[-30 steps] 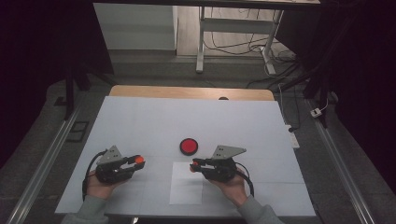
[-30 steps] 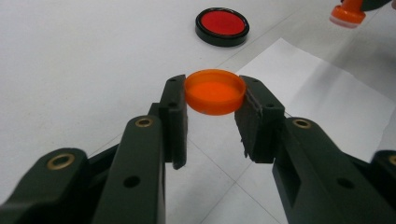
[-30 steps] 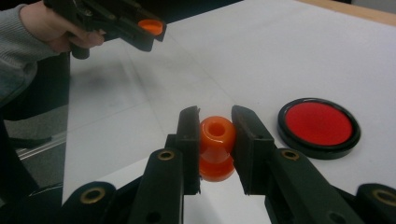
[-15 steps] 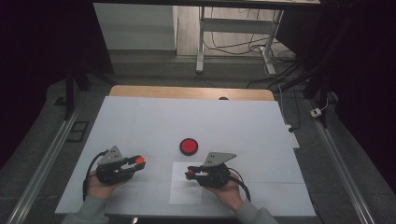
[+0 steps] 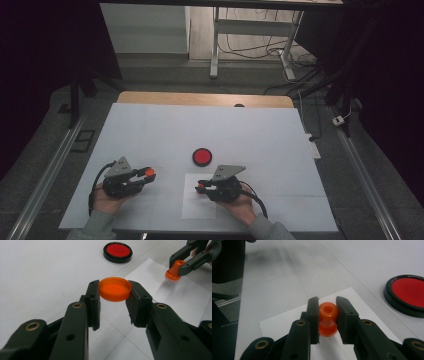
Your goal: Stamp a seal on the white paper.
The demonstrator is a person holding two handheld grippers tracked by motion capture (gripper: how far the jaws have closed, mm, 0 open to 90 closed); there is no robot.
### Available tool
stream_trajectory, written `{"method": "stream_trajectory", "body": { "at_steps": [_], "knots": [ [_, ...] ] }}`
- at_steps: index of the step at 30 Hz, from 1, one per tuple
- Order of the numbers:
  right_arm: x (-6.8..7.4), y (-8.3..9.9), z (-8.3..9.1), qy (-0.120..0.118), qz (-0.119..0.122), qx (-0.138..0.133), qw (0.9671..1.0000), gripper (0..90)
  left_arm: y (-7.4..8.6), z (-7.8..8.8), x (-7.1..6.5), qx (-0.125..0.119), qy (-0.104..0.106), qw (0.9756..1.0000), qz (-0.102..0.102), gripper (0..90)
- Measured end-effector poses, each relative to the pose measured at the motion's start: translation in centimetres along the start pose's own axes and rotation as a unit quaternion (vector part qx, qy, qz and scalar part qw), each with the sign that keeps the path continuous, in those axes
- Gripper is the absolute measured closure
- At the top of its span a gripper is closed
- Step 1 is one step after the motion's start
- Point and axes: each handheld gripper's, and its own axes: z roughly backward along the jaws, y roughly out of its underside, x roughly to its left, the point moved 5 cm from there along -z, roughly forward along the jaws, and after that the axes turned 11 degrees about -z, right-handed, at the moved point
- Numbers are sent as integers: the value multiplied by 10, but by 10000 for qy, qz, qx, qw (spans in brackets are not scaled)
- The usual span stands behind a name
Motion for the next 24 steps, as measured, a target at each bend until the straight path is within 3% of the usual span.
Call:
{"method": "stream_trajectory", "body": {
  "at_steps": [24],
  "knots": [
    [-1,8,-8,199,127,127,9996,735,1,2,1,-6,-16,10000,20,647]
  ]
}}
